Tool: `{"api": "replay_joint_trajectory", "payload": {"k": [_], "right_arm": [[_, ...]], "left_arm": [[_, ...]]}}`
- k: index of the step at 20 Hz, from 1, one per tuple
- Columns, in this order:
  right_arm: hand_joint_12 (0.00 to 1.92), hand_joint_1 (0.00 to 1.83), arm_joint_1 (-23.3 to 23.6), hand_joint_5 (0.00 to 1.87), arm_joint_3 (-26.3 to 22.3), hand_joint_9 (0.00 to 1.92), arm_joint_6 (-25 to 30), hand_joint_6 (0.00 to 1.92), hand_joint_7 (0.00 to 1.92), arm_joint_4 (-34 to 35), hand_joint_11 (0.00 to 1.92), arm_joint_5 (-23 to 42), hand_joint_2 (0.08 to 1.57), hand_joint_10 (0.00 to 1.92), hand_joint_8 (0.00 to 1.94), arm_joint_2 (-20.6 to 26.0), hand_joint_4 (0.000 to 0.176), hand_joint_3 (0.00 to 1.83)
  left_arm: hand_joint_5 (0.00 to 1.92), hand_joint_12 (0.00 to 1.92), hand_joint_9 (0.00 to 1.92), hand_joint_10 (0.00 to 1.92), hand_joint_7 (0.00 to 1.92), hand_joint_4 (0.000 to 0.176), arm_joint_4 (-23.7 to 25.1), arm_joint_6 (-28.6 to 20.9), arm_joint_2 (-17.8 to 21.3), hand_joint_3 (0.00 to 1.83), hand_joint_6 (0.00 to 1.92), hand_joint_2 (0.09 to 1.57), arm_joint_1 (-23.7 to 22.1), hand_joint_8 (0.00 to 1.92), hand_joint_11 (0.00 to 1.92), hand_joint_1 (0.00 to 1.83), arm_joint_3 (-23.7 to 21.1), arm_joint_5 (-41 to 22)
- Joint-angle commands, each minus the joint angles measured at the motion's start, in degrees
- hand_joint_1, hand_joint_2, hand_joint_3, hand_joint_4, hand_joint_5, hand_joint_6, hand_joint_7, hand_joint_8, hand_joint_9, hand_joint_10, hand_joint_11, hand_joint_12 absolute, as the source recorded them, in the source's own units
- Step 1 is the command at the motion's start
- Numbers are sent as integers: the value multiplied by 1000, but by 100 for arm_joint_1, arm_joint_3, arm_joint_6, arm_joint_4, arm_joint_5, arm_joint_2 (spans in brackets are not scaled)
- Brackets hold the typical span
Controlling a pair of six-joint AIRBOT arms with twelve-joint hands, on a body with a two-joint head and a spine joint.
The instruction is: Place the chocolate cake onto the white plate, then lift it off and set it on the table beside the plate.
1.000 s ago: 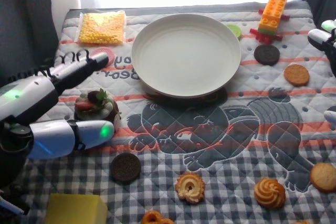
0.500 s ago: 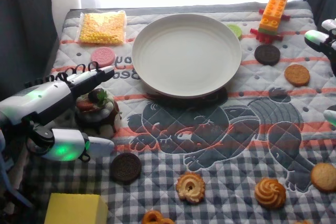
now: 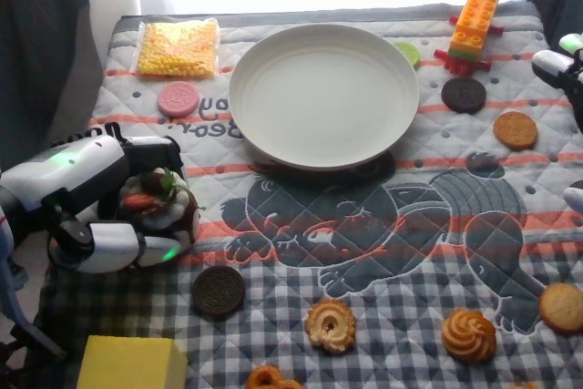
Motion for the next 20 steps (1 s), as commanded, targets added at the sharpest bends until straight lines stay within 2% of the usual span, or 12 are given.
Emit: {"api": "replay_joint_trajectory", "payload": {"k": [1, 4, 7, 9, 11, 13, 14, 16, 17, 18, 19, 20], "right_arm": [[0, 460, 22, 0, 26, 0, 24, 0, 0, -18, 0, 730, 1303, 0, 0, 18, 64, 6], [0, 439, 10, 0, 25, 0, 39, 0, 0, -7, 0, 736, 1305, 0, 0, 18, 67, 6], [0, 457, 0, 0, 25, 0, 39, 0, 0, 14, 0, 738, 1303, 0, 0, 18, 82, 4], [0, 459, -1, 0, 33, 0, 39, 0, 0, 16, 0, 738, 1307, 0, 0, 4, 72, 5], [0, 467, -10, 0, 36, 0, 39, 0, 0, 31, 0, 738, 1302, 0, 0, -14, 72, 2], [0, 444, -21, 0, 43, 0, 39, 0, 0, 33, 0, 739, 1297, 0, 0, -26, 79, 0], [0, 441, -22, 0, 49, 0, 39, 0, 0, 33, 0, 738, 1294, 0, 0, -31, 76, 0], [0, 433, -27, 0, 58, 0, 55, 0, 0, 33, 0, 737, 1284, 0, 0, -37, 53, 0], [0, 455, -34, 0, 68, 0, 60, 0, 0, 32, 0, 736, 1277, 0, 0, -48, 54, 0], [7, 459, -36, 0, 83, 0, 67, 0, 0, 29, 15, 732, 1281, 0, 0, -59, 32, 0], [16, 460, -37, 0, 89, 0, 75, 0, 0, 28, 29, 731, 1286, 0, 0, -61, 29, 0], [33, 479, -37, 0, 95, 0, 84, 0, 0, 26, 51, 729, 1290, 0, 0, -63, 31, 0]], "left_arm": [[511, 1921, 501, 1862, 593, 1, 138, -36, 10, 4, 1618, 1358, -54, 1700, 554, 1073, -45, -615], [482, 1921, 414, 1725, 630, 0, 470, -36, 258, 0, 1636, 1359, -136, 1653, 265, 1080, -319, -914], [463, 1810, 717, 1612, 564, 0, 727, -36, 334, 0, 1632, 1317, -395, 1577, 677, 1275, -355, -856], [288, 1802, 733, 1558, 554, 0, 749, -36, 247, 0, 1569, 1254, -662, 1549, 684, 1445, -227, -688], [485, 1804, 471, 1550, 622, 4, 670, -36, -38, 3, 1687, 1348, -1041, 1582, 421, 1087, 85, -319], [326, 1867, 516, 1634, 605, 0, 613, -36, -283, 0, 1309, 1316, -1351, 1600, 582, 1226, 341, -58], [501, 1896, 411, 1550, 569, 10, 576, -36, -389, 1, 1563, 1348, -1486, 1626, 379, 1092, 449, 6], [570, 1840, 303, 1339, 319, 0, 511, -36, -654, 0, 1582, 1338, -1812, 1139, 188, 1006, 746, 236], [314, 1865, 297, 1394, 300, 0, 415, -36, -834, 0, 1334, 1246, -1994, 1135, 169, 1149, 962, 452], [143, 1833, 374, 1456, 546, 0, 295, -37, -971, 0, 1234, 1282, -2082, 1485, 216, 1256, 1144, 585], [83, 1837, 361, 1453, 571, 0, 217, -37, -1060, 2, 1283, 1307, -2116, 1592, 187, 1270, 1248, 647], [77, 1904, 481, 1766, 387, 0, 118, -37, -1186, 15, 1368, 1351, -2173, 1754, 155, 1392, 1414, 746]]}}
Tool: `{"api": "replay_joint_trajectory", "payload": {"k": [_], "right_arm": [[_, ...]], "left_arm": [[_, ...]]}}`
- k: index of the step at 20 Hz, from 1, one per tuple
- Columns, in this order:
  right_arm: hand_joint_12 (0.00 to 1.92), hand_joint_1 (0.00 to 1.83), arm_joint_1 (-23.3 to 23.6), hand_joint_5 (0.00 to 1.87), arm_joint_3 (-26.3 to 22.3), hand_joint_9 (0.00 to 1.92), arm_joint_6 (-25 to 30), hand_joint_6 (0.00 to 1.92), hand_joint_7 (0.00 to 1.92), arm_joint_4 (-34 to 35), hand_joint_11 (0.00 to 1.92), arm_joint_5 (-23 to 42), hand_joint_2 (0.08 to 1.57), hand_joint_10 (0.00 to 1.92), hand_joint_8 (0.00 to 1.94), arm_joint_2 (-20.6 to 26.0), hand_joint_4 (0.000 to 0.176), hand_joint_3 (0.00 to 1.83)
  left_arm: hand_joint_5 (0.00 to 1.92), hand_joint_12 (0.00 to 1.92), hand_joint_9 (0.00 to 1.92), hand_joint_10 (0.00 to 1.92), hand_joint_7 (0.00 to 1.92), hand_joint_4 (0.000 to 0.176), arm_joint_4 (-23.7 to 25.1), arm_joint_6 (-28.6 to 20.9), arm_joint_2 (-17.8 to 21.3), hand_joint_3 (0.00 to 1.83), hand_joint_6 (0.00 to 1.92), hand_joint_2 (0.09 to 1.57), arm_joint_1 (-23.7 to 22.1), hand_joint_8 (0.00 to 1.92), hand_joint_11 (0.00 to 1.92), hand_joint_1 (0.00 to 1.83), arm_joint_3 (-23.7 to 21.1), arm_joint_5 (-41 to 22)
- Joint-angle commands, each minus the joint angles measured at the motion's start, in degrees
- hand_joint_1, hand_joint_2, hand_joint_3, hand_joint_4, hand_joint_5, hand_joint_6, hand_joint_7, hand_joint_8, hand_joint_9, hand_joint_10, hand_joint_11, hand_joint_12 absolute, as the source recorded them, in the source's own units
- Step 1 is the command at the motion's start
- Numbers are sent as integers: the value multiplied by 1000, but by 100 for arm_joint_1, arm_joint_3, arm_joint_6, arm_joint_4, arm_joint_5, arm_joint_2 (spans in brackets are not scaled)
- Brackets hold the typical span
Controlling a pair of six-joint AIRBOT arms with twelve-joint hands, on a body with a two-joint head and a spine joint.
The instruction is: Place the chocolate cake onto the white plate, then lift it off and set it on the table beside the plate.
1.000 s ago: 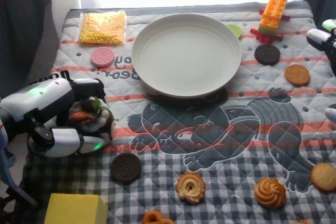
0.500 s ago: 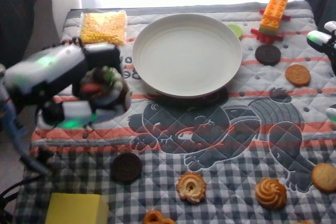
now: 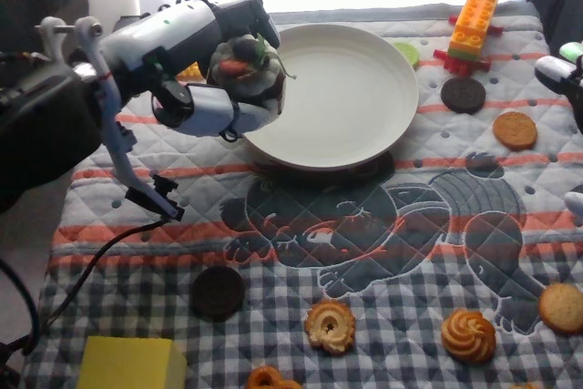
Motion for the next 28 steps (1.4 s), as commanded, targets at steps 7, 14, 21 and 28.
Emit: {"api": "replay_joint_trajectory", "payload": {"k": [7, 14, 21, 28], "right_arm": [[1415, 506, -19, 0, 79, 0, 87, 0, 0, -15, 0, 702, 1281, 0, 0, -32, 44, 0], [1495, 515, -45, 0, 93, 0, 105, 0, 0, -15, 0, 703, 1270, 0, 0, -34, 17, 0], [1333, 495, -48, 0, 98, 0, 132, 0, 0, -16, 0, 706, 1269, 0, 0, -34, 15, 1], [1567, 544, -48, 0, 91, 1, 319, 0, 0, -113, 0, 699, 1219, 1, 0, -29, 49, 0]], "left_arm": [[524, 1921, 191, 1633, 215, 0, -516, -51, -847, 0, 1640, 1362, -247, 1365, 189, 1016, 973, 326], [185, 1882, 141, 1442, 203, 0, -625, -51, -1211, 0, 979, 1140, -307, 1092, 113, 1320, 1252, 631], [0, 7, 0, 0, 0, 135, -605, -34, -1265, 0, 1, 1007, -262, 0, 0, 604, 1265, 677], [0, 0, 0, 0, 0, 175, -82, 3, -518, 0, 0, 963, -217, 0, 0, 655, 349, 15]]}}
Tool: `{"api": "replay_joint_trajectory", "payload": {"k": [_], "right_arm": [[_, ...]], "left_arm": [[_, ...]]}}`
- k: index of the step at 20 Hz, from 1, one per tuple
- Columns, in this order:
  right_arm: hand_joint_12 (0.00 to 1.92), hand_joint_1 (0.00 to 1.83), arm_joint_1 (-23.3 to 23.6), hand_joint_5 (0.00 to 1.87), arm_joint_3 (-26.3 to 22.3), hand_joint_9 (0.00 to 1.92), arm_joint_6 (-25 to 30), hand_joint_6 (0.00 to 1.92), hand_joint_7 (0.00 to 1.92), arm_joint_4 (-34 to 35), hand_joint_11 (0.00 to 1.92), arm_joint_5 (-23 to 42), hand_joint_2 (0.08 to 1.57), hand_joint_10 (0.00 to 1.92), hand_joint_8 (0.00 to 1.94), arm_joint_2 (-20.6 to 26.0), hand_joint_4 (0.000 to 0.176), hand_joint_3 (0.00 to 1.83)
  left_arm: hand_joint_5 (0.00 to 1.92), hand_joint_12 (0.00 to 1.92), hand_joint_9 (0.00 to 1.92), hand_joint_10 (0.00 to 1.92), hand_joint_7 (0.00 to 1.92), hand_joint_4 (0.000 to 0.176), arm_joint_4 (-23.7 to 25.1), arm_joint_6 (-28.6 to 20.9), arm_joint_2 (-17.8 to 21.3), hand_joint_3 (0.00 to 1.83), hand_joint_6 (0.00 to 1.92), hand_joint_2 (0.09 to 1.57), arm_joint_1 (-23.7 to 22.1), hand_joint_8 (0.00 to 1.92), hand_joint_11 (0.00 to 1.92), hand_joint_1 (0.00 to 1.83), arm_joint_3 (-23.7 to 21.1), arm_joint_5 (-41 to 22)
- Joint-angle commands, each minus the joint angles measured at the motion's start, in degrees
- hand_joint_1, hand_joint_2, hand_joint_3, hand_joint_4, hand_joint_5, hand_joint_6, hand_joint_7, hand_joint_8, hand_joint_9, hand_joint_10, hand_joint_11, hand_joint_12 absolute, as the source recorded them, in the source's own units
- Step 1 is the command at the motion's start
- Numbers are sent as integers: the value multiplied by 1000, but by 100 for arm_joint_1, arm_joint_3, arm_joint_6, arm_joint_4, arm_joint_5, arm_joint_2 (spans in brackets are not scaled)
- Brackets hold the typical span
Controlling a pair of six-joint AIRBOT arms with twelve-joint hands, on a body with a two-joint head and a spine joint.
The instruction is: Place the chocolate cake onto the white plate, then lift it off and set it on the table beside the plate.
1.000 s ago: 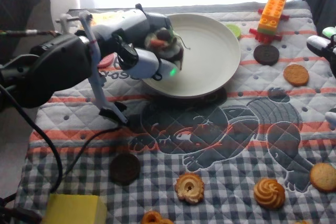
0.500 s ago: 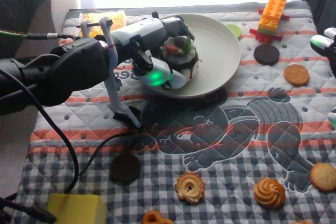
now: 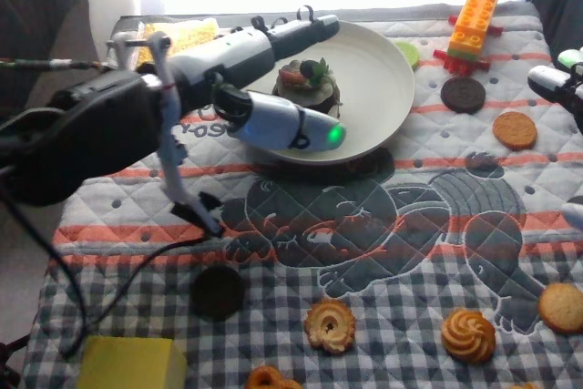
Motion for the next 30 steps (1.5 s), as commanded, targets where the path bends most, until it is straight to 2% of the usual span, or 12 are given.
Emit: {"api": "replay_joint_trajectory", "payload": {"k": [1, 4, 6, 9, 12, 14, 16, 17, 22, 24, 26, 30], "right_arm": [[1685, 576, 20, 0, 23, 8, 56, 0, 0, -64, 0, 665, 1198, 8, 0, 38, 27, 0], [1772, 545, 112, 0, 72, 8, 263, 0, 0, -244, 0, 530, 1187, 48, 0, 50, 33, 0], [1166, 553, 311, 0, 180, 21, 355, 0, 0, -355, 0, 361, 1199, 43, 0, 0, 27, 0], [770, 668, 811, 0, 385, 0, 355, 0, 0, -563, 0, -97, 1211, 17, 0, -163, 0, 3], [1094, 658, 1169, 0, 566, 0, 356, 0, 0, -688, 0, -453, 1224, 98, 0, -298, 28, 2], [1737, 653, 1367, 0, 687, 0, 356, 0, 0, -741, 0, -637, 1223, 4, 0, -402, 55, 0], [1809, 687, 1714, 0, 875, 2, 356, 0, 0, -892, 0, -980, 1214, 1, 0, -593, 19, 0], [1862, 685, 1854, 0, 949, 0, 356, 0, 10, -957, 0, -1125, 1197, 311, 6, -665, 3, 0], [1871, 684, 2768, 0, 1601, 0, 356, 0, 24, -1396, 0, -2217, 1196, 502, 10, -1362, 0, 0], [1824, 760, 2965, 0, 1805, 0, 356, 0, 31, -1414, 0, -2434, 1228, 394, 13, -1584, 0, 12], [1775, 828, 3189, 0, 2069, 0, 355, 0, 4, -1498, 0, -2724, 1207, 108, 1, -1883, 0, 0], [1917, 837, 3608, 0, 2515, 19, 354, 0, 0, -1630, 0, -3148, 1174, 17, 0, -2376, 0, 0]], "left_arm": [[0, 0, 0, 0, 0, 176, 136, -30, 128, 0, 0, 957, 0, 0, 0, 559, -100, -856], [0, 0, 0, 0, 0, 176, 413, -31, 531, 0, 0, 984, 90, 0, 0, 503, -545, -1251], [0, 0, 0, 0, 0, 176, 525, -81, 852, 0, 0, 1012, 248, 0, 0, 640, -839, -1593], [0, 0, 0, 0, 0, 176, 706, -436, 1248, 15, 0, 1047, 572, 0, 0, 671, -1146, -2058], [0, 0, 0, 0, 0, 176, 963, -1098, 1591, 28, 0, 1088, 1025, 0, 0, 711, -1354, -2656], [0, 0, 0, 0, 0, 143, 969, -1107, 1834, 22, 0, 1099, 1349, 0, 0, 697, -1597, -3063], [17, 2, 0, 0, 0, 123, 953, -1205, 2084, 23, 7, 1119, 1753, 0, 4, 729, -1830, -3478], [93, 360, 40, 111, 83, 99, 949, -1457, 2197, 0, 45, 1160, 2046, 4, 0, 791, -1916, -3768], [122, 949, 3, 475, 222, 33, 648, -2635, 2299, 0, 271, 1165, 3539, 28, 0, 974, -2083, -5121], [119, 899, 30, 266, 129, 38, 589, -2641, 2266, 1, 263, 1171, 3664, 13, 0, 959, -2136, -5336], [155, 1124, 2, 481, 161, 65, 543, -2641, 2205, 0, 227, 1147, 3741, 15, 0, 914, -2137, -5368], [153, 557, 26, 185, 119, 49, 486, -2685, 2189, 0, 114, 1172, 3850, 4, 0, 919, -2138, -5417]]}}
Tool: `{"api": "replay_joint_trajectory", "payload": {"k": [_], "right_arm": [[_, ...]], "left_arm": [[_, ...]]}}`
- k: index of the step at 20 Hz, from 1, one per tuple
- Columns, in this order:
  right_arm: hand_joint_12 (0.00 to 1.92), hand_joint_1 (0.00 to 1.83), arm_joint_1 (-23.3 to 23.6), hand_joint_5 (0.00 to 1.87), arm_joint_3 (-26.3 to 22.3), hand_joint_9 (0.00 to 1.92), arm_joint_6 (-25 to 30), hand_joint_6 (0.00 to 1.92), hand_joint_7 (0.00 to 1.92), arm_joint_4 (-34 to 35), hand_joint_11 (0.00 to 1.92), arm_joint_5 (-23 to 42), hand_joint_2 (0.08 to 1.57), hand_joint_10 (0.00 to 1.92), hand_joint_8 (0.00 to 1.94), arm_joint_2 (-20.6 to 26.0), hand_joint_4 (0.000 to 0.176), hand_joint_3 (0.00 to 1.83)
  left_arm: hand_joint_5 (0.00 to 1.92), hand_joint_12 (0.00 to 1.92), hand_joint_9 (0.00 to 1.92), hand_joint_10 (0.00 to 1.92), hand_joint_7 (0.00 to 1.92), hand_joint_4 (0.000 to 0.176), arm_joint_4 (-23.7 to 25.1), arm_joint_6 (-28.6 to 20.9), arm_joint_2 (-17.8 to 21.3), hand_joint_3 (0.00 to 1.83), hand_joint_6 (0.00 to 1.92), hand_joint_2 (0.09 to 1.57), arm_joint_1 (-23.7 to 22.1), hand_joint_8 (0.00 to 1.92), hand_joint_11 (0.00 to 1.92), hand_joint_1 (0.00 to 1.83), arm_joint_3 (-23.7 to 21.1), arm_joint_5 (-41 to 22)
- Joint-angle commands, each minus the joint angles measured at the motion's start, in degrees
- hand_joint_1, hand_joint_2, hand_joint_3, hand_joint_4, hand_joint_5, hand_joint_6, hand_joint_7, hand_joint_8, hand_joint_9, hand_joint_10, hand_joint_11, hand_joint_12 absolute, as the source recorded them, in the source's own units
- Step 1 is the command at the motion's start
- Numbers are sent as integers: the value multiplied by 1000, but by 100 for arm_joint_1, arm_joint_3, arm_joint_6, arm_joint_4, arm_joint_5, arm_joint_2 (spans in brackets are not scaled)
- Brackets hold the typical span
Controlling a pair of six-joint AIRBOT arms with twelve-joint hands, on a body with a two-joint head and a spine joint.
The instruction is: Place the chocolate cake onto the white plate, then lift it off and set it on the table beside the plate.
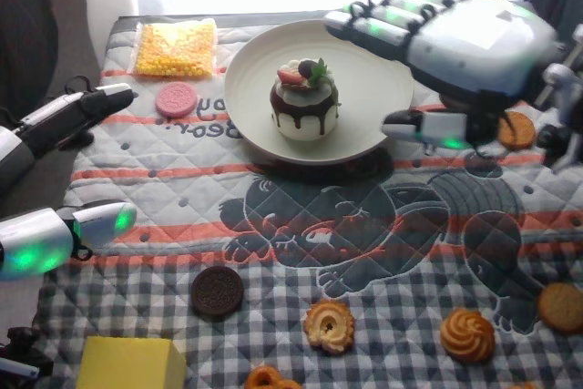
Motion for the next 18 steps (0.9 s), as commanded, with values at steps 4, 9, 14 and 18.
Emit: {"api": "replay_joint_trajectory", "payload": {"k": [4, 9, 14, 18], "right_arm": [[1761, 930, 257, 20, 321, 0, 11, 13, 56, -102, 0, 408, 1179, 469, 13, -351, 0, 1], [1919, 931, 368, 45, 599, 0, 11, 34, 169, -156, 0, 279, 1165, 1104, 69, -729, 21, 0], [1760, 896, 376, 75, 782, 35, 11, 90, 240, -172, 0, 167, 1131, 958, 88, -969, 0, 0], [1607, 965, 377, 91, 943, 11, 11, 115, 218, -173, 0, 19, 1101, 751, 43, -1117, 0, 0]], "left_arm": [[202, 118, 16, 82, 110, 15, 28, -140, 30, 0, 67, 1171, 141, 1, 0, 969, -3, -863], [264, 248, 69, 47, 150, 20, -28, -174, 15, 1, 28, 1171, 202, 2, 0, 931, 17, -883], [253, 317, 78, 34, 151, 22, -33, -239, -1, 0, 13, 1168, 201, 1, 0, 921, 56, -865], [249, 484, 102, 40, 166, 35, -33, -271, -21, 2, 8, 1165, 201, 1, 0, 898, 75, -844]]}}
